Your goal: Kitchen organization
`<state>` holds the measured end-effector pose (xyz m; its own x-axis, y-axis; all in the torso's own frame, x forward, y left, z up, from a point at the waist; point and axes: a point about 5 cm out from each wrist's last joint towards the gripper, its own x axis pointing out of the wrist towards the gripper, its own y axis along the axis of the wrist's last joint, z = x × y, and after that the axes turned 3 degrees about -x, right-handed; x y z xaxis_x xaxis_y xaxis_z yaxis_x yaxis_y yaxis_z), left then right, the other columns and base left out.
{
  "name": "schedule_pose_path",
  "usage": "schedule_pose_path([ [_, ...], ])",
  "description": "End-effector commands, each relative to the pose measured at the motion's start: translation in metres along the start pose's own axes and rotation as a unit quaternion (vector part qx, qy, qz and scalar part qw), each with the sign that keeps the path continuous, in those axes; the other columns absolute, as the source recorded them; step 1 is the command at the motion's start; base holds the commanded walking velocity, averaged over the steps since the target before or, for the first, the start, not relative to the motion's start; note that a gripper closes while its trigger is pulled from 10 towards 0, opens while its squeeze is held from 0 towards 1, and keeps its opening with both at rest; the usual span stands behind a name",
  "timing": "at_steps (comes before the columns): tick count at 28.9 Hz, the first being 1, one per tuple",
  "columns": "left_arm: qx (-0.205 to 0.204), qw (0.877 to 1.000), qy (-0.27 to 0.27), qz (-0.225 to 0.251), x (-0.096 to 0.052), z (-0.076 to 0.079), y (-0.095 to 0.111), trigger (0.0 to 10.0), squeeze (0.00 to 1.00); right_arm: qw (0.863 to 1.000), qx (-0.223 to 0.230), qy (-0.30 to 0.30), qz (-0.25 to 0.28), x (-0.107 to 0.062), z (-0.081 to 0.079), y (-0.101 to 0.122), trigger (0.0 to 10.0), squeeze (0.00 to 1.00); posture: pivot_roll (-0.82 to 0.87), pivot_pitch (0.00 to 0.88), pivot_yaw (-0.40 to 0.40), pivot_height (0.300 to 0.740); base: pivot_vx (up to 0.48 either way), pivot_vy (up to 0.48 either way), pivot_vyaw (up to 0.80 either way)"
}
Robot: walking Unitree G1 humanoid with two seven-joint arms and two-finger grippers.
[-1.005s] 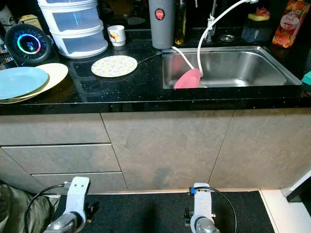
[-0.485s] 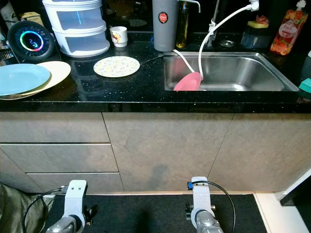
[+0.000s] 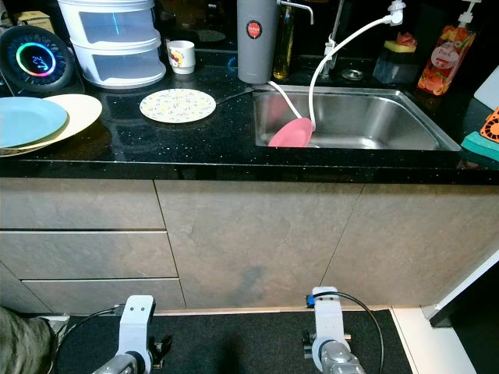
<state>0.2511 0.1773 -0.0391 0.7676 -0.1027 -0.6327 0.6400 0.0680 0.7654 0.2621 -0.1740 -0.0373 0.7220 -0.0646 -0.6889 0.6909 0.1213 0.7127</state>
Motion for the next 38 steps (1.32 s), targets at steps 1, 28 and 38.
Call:
schedule_pose_path([
  [1, -0.010, 1.000, -0.003, -0.021, -0.002, 0.004, -0.015, 10.0, 0.00, 1.000, 0.003, 0.000, -0.024, -0.002, 0.001, -0.014, 10.0, 0.00, -0.02, 0.100, -0.029, 0.740, 0.000, 0.000, 0.00],
  [28, -0.027, 0.999, -0.002, -0.024, -0.007, -0.002, -0.026, 10.0, 0.00, 0.998, 0.026, 0.013, -0.052, -0.004, -0.009, -0.025, 10.0, 0.00, 0.02, 0.129, -0.035, 0.740, 0.000, 0.000, 0.00],
  [38, -0.028, 0.999, 0.036, -0.002, -0.009, -0.016, -0.020, 10.0, 0.00, 0.998, 0.051, 0.003, -0.046, -0.005, -0.008, -0.031, 10.0, 0.00, 0.06, 0.137, -0.020, 0.740, 0.000, 0.000, 0.00],
])
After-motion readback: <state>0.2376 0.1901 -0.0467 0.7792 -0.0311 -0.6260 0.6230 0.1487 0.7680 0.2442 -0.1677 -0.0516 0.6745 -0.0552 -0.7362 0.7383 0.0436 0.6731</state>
